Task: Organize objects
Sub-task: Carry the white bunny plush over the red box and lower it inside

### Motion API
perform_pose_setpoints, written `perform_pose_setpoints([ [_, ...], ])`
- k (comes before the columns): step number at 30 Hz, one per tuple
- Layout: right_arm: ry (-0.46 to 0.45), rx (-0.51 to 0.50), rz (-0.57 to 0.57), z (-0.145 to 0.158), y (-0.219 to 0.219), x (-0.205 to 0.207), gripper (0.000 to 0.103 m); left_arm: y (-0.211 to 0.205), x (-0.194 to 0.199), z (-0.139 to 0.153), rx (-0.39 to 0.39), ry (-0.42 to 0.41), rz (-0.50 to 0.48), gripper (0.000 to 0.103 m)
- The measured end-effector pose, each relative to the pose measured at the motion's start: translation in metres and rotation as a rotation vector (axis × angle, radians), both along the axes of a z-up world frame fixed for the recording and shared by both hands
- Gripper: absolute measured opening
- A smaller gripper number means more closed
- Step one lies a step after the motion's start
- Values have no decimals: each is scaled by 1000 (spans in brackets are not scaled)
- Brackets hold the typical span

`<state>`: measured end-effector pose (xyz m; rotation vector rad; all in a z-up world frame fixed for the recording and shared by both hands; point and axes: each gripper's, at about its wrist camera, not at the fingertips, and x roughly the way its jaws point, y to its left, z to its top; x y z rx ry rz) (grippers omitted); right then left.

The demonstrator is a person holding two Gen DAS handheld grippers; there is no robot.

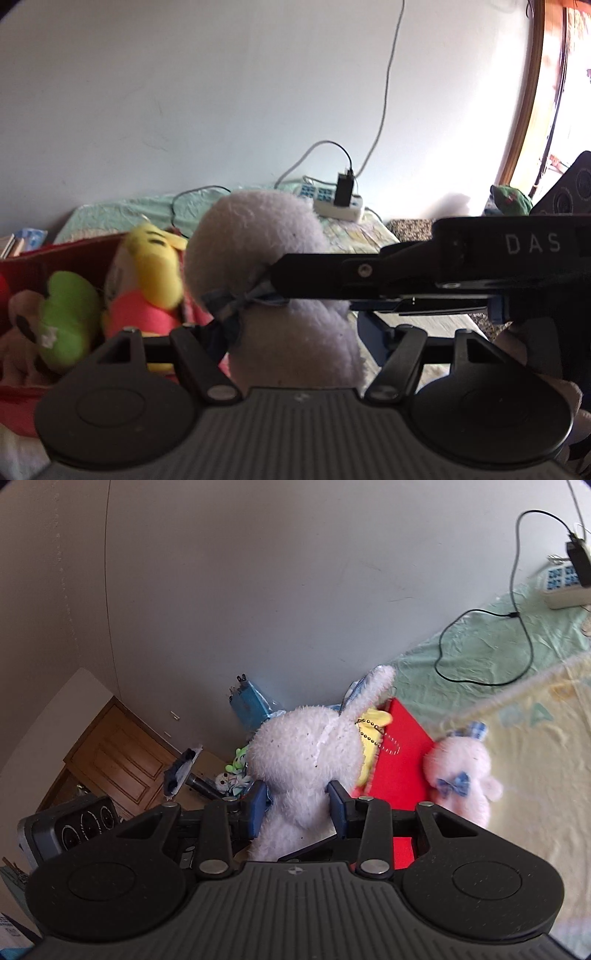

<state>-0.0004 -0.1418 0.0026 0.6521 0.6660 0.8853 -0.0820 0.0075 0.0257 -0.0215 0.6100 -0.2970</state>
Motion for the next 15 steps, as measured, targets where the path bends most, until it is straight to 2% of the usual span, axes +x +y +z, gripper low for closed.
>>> perform_pose_setpoints([
  [9, -63, -57, -15, 8, 83, 6, 40, 93, 6, 8, -30, -23, 16, 70],
  [15, -113, -179, -56, 3, 118, 16, 40, 141, 25, -1, -90, -1, -7, 70],
])
